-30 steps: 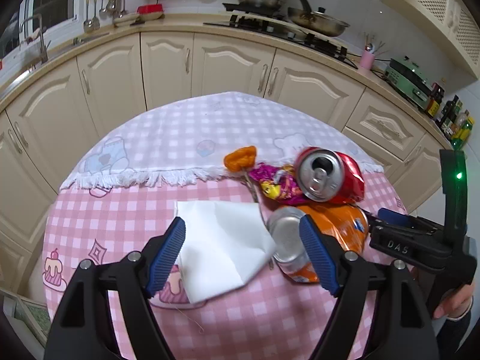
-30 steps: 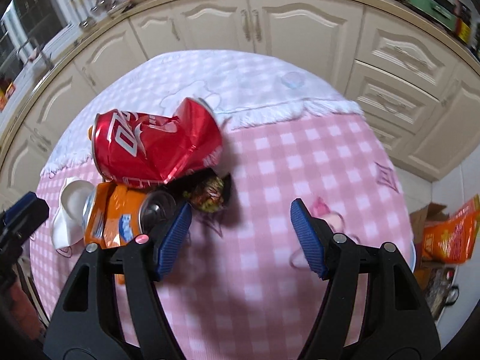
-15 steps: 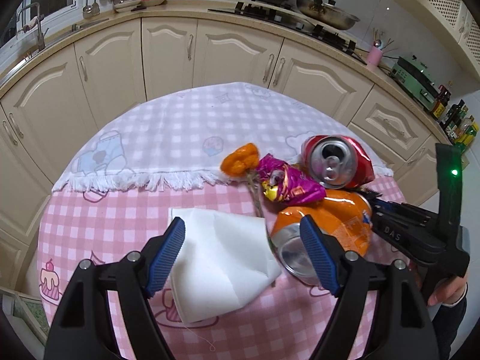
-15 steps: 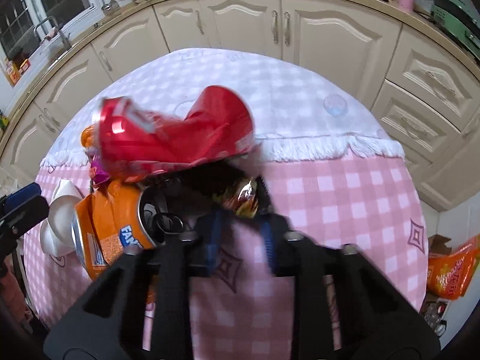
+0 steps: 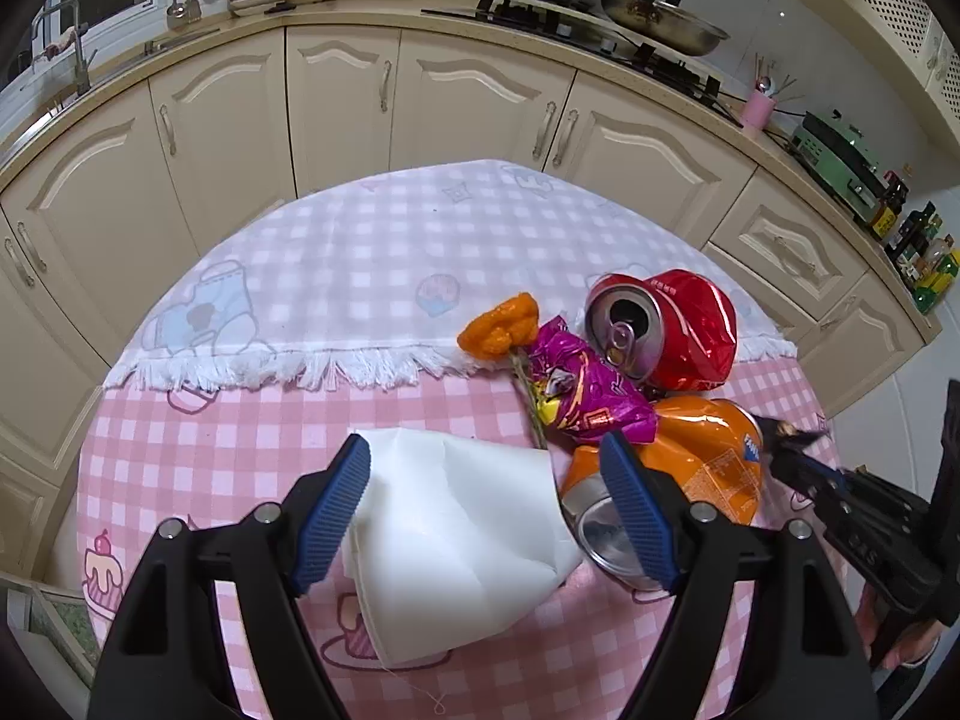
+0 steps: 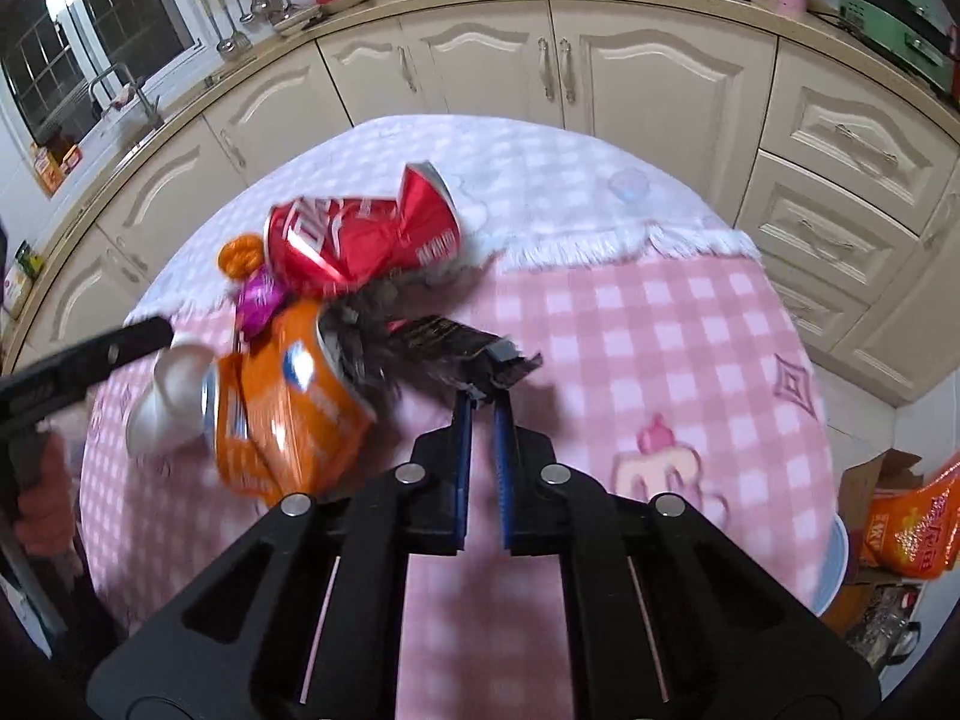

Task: Collect trash
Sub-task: 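Grasp the black snack wrapper with the right tool while the left tool grasps the orange peel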

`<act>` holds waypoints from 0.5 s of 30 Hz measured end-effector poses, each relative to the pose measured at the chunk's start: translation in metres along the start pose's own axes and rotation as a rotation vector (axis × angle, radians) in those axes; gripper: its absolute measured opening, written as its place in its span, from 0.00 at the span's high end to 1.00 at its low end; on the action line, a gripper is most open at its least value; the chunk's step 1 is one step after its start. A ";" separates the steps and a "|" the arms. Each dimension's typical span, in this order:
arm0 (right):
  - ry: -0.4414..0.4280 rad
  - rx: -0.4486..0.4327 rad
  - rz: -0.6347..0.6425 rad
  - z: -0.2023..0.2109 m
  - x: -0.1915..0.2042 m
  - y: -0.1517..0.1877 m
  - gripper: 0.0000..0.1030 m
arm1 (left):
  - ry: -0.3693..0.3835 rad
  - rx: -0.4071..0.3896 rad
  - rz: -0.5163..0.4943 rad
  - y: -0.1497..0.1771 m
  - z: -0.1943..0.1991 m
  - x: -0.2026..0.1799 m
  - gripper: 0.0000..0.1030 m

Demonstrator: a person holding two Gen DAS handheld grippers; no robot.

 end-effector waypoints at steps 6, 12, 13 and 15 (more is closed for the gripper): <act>0.097 -0.045 0.055 0.023 -0.007 0.006 0.25 | 0.004 0.007 -0.005 0.001 -0.003 0.001 0.25; 0.086 0.006 0.199 0.005 0.005 -0.014 0.25 | 0.012 -0.001 -0.004 0.002 0.000 0.002 0.25; 0.073 0.033 0.217 -0.004 0.006 -0.016 0.25 | 0.012 0.000 -0.001 0.001 0.000 0.003 0.25; 0.035 0.080 0.219 -0.021 0.008 -0.014 0.28 | 0.012 0.006 0.009 0.002 0.000 0.005 0.25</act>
Point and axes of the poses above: each gripper's, at about its wrist camera, not at the fingertips, and z roughly against the way its jaws point, x to its left, y to its underside, the point moved 6 cm from there along -z, roughly the way its jaws point, and after that the axes turned 2 degrees about -y, right-handed, at the moved point
